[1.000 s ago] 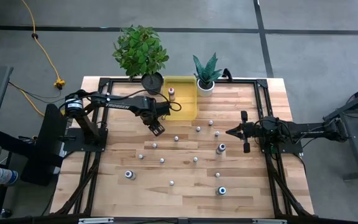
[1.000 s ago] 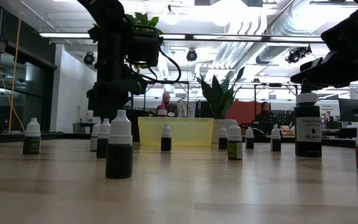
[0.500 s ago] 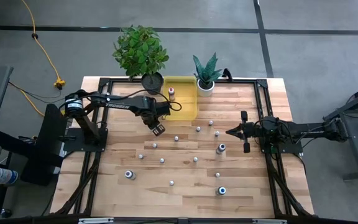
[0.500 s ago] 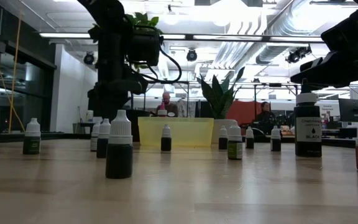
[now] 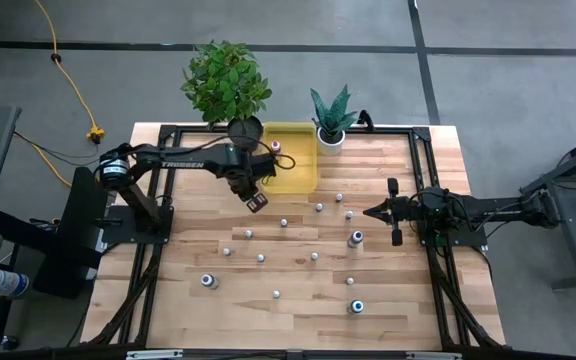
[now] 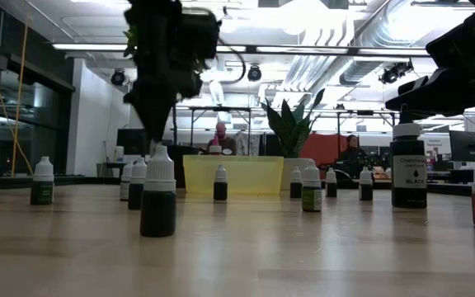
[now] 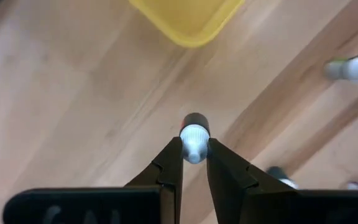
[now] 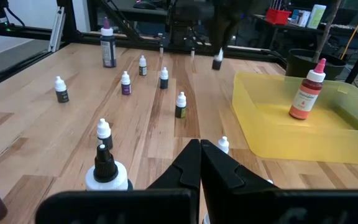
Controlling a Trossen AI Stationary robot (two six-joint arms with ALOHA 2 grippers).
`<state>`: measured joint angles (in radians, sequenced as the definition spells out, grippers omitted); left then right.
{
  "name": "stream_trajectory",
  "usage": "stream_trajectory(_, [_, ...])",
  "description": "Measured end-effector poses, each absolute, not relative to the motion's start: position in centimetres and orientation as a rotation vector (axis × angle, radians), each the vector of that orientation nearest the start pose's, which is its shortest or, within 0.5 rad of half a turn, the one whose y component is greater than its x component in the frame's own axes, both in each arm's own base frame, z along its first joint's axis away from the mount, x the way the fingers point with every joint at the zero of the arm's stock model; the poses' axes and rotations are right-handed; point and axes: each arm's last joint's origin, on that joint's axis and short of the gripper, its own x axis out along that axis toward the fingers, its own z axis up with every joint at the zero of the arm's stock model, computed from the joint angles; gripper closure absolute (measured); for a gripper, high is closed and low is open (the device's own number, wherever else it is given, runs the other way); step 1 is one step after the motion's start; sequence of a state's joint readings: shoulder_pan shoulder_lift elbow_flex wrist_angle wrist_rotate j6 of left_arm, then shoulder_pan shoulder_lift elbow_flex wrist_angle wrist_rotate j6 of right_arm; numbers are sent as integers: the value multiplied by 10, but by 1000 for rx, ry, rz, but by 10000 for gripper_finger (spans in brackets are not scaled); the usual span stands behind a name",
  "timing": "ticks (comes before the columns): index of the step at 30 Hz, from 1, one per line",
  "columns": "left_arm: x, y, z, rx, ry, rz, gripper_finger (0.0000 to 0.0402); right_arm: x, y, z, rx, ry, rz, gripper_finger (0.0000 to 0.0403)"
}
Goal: Pick & Place food coloring
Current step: Put the small red food coloring bottle into the yellow bin
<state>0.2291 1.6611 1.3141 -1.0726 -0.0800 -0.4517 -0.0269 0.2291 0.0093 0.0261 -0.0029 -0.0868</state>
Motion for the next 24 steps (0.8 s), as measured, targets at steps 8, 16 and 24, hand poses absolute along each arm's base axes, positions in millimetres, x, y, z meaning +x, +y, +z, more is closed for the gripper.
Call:
stream_trajectory(8, [313, 81, 275, -514, 1229, 634, 351, 110, -3, 150, -83, 194, -15, 402])
stream_trajectory(16, [333, 93, 254, -542, 1231, 673, 351, 110, -3, 150, -84, 195, -15, 402])
stream_trajectory(24, [362, 102, 252, -490, 1257, 702, 352, 110, -3, 150, -84, 194, -15, 402])
